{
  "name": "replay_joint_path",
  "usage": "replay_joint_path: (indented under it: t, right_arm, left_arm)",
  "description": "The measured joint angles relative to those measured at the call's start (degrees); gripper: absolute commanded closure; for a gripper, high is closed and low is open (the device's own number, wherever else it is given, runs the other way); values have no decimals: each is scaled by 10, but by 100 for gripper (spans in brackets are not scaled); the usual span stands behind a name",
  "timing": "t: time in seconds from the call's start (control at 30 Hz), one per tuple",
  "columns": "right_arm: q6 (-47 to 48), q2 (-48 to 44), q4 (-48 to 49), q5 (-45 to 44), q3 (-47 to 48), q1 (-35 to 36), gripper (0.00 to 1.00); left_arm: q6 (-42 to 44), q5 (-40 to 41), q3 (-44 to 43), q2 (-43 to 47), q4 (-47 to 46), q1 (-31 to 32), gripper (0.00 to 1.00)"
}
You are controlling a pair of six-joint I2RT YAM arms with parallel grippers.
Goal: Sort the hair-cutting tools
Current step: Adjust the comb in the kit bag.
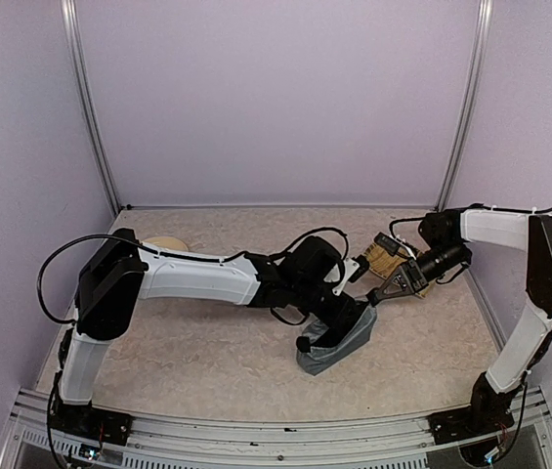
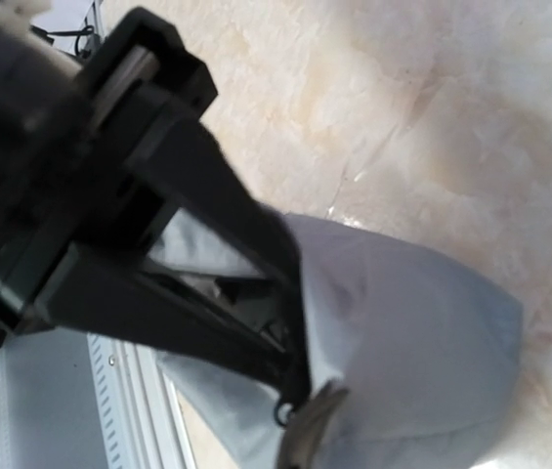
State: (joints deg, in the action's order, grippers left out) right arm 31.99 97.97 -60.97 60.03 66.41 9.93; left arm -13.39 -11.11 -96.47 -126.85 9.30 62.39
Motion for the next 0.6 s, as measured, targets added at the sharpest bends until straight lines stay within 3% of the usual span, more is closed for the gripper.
replay_joint_path:
  t: [0.1,0.37,0.6]
  right_arm:
    - [0,0,-1,2,0,0,97]
    - [-2,0,0,3,0,0,95]
    - [-18,0,15,-16,0,0,95]
  left_arm:
    - [2,6,1,0,12,0,66]
    - [6,15,0,9,50,6,63]
    - [-16,57,7,94,65,12,60]
